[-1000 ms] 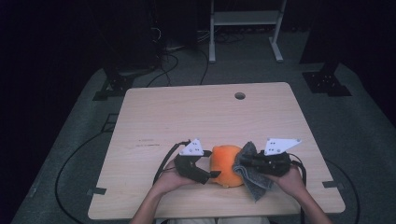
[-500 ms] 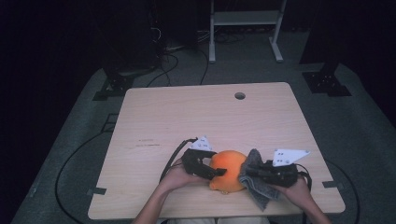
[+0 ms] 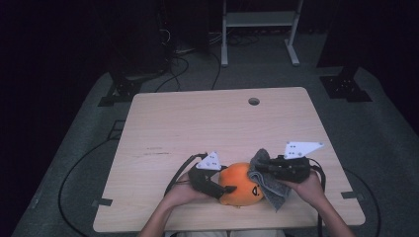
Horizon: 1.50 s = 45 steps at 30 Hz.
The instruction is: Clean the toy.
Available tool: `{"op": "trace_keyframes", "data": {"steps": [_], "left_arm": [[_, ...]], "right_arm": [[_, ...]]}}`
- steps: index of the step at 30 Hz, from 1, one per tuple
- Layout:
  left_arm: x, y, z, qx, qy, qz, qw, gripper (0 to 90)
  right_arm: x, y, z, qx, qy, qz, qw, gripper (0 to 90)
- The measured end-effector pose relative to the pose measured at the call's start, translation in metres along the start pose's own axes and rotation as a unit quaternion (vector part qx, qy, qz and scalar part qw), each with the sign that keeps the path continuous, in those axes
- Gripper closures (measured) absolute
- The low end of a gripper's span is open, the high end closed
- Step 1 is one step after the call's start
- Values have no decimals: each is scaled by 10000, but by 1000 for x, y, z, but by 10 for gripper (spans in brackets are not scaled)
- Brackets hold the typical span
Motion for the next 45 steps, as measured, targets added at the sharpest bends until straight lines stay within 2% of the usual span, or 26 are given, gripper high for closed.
{"op": "trace_keyframes", "data": {"steps": [2,4,5,7,8,10,12,14,15,17,18,19,20,22,23,25,26,27,28,31,33,36,41,43,45], "left_arm": [[-1,0,-3,87,-249,-107,9996,157],[-2,3,-7,227,-696,-201,9971,73],[-2,6,-8,329,-827,-268,9957,69],[-1,12,-4,585,-880,-370,9937,88],[-2,14,-3,550,-761,-346,9950,137],[-10,13,-1,314,-426,-112,9985,284],[-20,11,2,194,-83,143,9997,352],[-30,10,0,-27,307,306,9991,377],[-37,10,-3,-204,593,383,9973,382],[-44,9,-9,-335,888,447,9945,383],[-46,8,-13,-380,963,483,9935,382],[-46,8,-17,-385,998,483,9931,380],[-43,9,-21,-302,885,407,9948,359],[-37,11,-24,-96,503,275,9983,221],[-35,10,-25,-30,373,294,9989,183],[-30,7,-26,-30,177,306,9994,160],[-27,6,-26,-65,119,276,9995,185],[-21,6,-27,-218,265,270,9990,234],[-18,5,-27,-216,299,271,9990,261],[-12,1,-25,-299,262,314,9987,282],[-10,-1,-22,-353,323,334,9983,285],[-7,-2,-20,-410,336,384,9979,292],[-3,-6,-16,-422,374,455,9974,307],[-3,-7,-13,-409,477,472,9969,309],[-3,-7,-9,-385,593,494,9963,317]], "right_arm": [[5,10,-1,-13,-8,-243,9997,807],[9,14,-6,-83,-7,-261,9996,808],[10,14,-7,-71,-27,-231,9997,808],[13,11,-9,-40,-8,-160,9999,808],[15,10,-9,-34,-4,-138,9999,808],[18,5,-8,68,43,-103,9999,809],[16,-4,-7,146,68,15,9999,811],[12,-11,-5,276,42,104,9996,811],[9,-14,-3,358,-12,121,9993,811],[1,-17,2,511,-72,213,9984,811],[-3,-17,5,560,-92,248,9981,811],[-5,-16,8,593,-72,289,9978,812],[-7,-14,11,587,-37,310,9978,812],[-4,-4,14,546,-44,151,9984,812],[0,4,14,467,-13,-4,9989,813],[3,20,8,264,-72,33,9996,814],[2,24,4,223,-107,52,9997,814],[1,26,2,204,-157,69,9996,814],[1,27,0,210,-203,55,9996,814],[5,21,2,175,-113,100,9997,813],[10,17,5,237,-44,120,9996,813],[25,8,12,363,174,108,9991,812],[51,-4,23,465,542,-214,9972,812],[50,-9,21,417,550,-147,9975,812],[37,-12,15,272,469,61,9985,811]]}}
Point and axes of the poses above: each handheld gripper's, and its own axes: y roughly forward along the jaws, x roughly out of its underside, z roughly to its right, the point moved 9 cm from there along y, roughly forward along the jaws, and after that the axes turned 9 degrees about -x, right-handed, at the moved point
